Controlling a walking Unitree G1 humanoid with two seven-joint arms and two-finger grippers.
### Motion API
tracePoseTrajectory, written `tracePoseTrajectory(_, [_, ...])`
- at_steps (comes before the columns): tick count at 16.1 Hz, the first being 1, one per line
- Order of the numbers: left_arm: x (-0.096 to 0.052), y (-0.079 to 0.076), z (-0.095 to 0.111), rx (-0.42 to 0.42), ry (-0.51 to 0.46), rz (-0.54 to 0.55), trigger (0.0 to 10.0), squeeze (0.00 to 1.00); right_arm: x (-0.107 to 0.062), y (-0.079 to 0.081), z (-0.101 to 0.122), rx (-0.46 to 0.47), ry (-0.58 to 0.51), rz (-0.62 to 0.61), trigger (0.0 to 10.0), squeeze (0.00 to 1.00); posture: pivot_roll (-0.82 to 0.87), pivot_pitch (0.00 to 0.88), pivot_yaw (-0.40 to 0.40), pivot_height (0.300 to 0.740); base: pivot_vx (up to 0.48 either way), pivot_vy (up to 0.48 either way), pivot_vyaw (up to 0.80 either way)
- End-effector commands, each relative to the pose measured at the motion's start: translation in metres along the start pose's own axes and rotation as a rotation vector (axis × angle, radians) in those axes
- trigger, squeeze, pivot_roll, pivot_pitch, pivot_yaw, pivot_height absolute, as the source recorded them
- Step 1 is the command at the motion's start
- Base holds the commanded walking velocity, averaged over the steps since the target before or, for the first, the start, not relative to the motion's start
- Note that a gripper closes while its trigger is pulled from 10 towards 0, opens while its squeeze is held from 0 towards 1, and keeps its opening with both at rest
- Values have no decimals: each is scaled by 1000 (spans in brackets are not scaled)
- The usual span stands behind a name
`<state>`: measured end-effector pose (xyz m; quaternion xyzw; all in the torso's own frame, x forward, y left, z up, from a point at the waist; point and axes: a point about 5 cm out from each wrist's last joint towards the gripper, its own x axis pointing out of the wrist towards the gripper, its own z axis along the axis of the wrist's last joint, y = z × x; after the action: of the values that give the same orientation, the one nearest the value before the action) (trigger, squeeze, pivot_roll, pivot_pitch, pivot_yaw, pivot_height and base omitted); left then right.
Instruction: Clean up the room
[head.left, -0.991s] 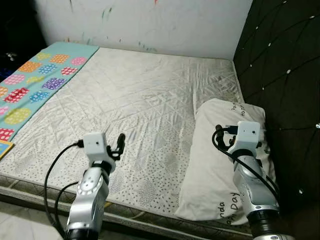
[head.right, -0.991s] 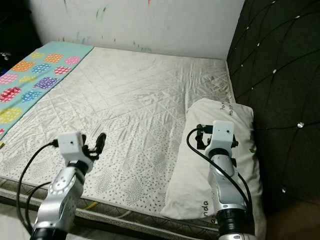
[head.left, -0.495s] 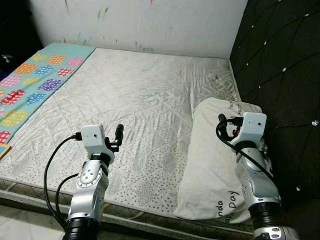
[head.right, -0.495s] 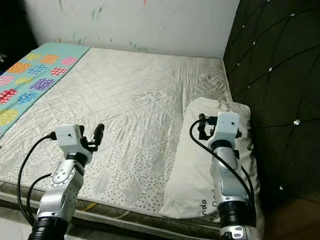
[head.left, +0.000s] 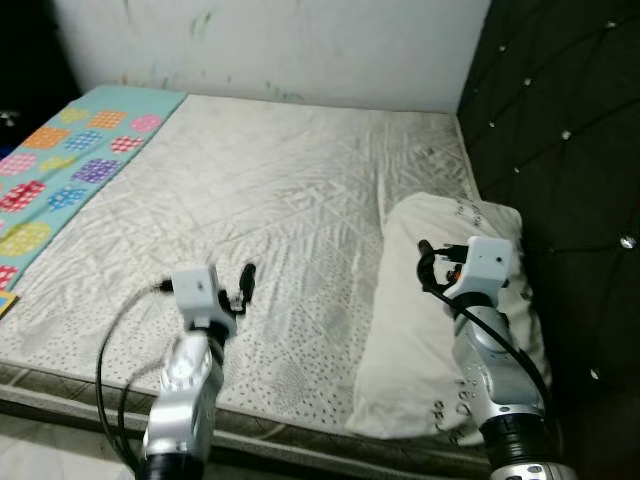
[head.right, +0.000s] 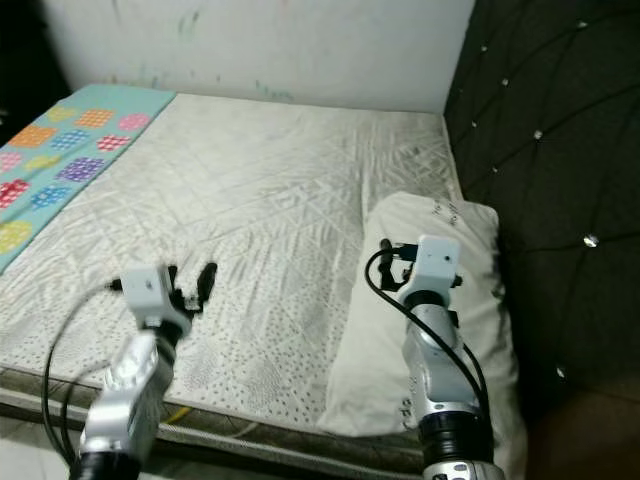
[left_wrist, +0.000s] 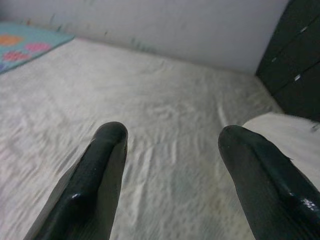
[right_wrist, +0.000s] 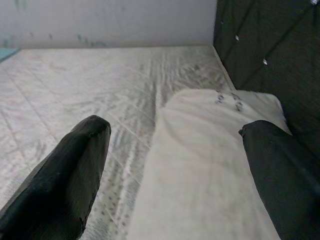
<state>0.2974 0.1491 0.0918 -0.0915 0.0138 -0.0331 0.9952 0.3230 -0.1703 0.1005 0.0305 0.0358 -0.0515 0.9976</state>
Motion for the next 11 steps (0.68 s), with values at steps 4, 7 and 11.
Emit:
tracePoseTrajectory(4, [-10,31,0,-13,-3,127,10000,0,-10,6,1,-23,6,50,10000,0,-127,0,-35,740,0,0,-416])
tracePoseTrajectory(7, [-19,41,-1,-20,6,167,10000,0,-10,3,-3,-17,28,36,10000,0,-119,0,-31,740,0,0,0])
tracePoseTrajectory(11, [-3,44,6,-40,-17,210,10000,0,-3,7,-4,18,29,10,10000,0,-118,0,0,740,0,0,0])
